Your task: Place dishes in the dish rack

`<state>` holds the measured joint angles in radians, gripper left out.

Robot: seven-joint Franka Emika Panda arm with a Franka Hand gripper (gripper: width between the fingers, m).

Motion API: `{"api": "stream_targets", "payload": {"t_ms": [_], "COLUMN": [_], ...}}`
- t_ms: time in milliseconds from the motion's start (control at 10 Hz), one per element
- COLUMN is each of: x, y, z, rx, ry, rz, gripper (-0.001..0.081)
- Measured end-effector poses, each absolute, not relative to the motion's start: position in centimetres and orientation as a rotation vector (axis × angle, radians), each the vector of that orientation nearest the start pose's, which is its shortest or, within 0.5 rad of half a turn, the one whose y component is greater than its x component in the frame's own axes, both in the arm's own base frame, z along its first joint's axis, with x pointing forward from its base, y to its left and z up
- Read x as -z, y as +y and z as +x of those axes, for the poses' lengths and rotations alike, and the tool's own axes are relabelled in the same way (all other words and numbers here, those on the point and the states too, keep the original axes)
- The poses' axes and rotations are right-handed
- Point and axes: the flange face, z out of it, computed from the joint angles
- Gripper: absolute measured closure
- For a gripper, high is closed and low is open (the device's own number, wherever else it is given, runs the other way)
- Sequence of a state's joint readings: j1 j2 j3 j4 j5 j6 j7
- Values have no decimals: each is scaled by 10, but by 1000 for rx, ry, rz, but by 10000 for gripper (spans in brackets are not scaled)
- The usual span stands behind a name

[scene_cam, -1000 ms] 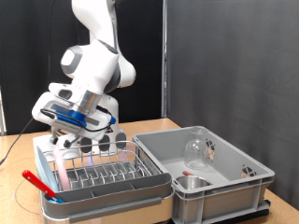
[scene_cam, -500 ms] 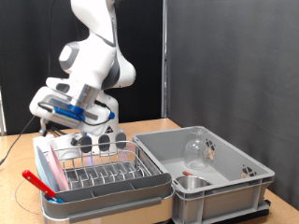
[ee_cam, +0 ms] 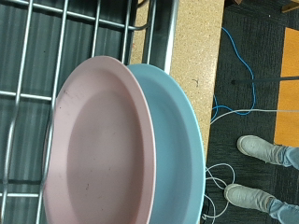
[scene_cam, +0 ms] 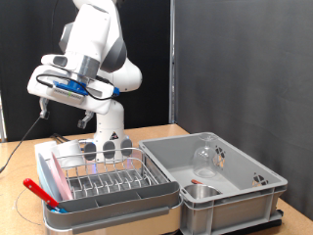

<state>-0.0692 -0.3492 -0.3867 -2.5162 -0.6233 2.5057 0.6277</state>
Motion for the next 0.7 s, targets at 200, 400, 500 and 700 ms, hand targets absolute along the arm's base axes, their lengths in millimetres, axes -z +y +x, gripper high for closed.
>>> {"api": "stream_targets", "payload": {"t_ms": [200, 400, 500, 700], "x": [-424, -433, -442, -454], "y": [-196, -181, -168, -137], "z": [409, 415, 419, 426], "rx": [572, 508, 489, 379], "ry": [1020, 810, 720, 581], "rz": [-3168, -3061, -3017, -2978], "gripper": [-2, -2, -2, -2]}}
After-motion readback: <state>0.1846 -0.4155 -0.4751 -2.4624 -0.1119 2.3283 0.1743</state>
